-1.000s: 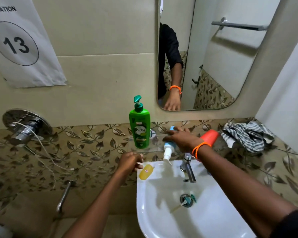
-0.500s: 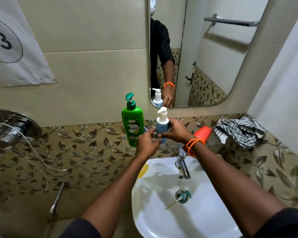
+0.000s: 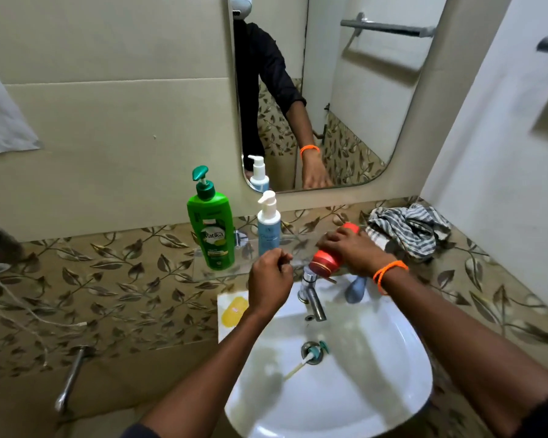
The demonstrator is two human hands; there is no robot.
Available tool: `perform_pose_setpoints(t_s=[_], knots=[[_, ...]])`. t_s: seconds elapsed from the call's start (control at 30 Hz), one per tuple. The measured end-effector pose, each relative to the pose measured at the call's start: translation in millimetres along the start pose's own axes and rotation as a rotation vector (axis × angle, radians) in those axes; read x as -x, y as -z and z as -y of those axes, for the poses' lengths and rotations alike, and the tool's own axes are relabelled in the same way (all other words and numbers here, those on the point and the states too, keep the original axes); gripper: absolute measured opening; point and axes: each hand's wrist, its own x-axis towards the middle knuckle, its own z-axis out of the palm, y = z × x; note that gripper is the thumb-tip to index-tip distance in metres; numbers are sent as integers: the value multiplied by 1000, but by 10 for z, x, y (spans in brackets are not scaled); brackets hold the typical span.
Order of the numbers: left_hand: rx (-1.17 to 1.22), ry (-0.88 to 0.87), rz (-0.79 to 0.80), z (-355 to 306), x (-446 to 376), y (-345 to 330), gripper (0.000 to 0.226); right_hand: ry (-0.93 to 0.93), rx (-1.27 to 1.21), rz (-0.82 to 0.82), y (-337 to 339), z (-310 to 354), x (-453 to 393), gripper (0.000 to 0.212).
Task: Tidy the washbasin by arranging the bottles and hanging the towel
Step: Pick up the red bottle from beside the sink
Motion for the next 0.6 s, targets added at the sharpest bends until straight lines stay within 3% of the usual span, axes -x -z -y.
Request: perform_pose_setpoints(t_s=[0.13, 0.27, 0.37, 0.43, 0.6], knots=[[86, 42, 34, -162, -48, -174, 19, -19, -127, -254, -144, 12, -10, 50], [39, 16, 49, -238, -132, -264, 29, -140, -1068, -488, 82, -109, -121, 44], [-51, -18, 154, -311, -224, -354, 55, -123, -1487, -336, 203, -169, -132, 41], [-39, -12, 181, -361, -287, -413, 59, -99, -1554, -222, 227, -173, -143, 35], [5, 26, 146, -406, -291, -513, 55, -67, -1606, -164, 245, -199, -199, 40]])
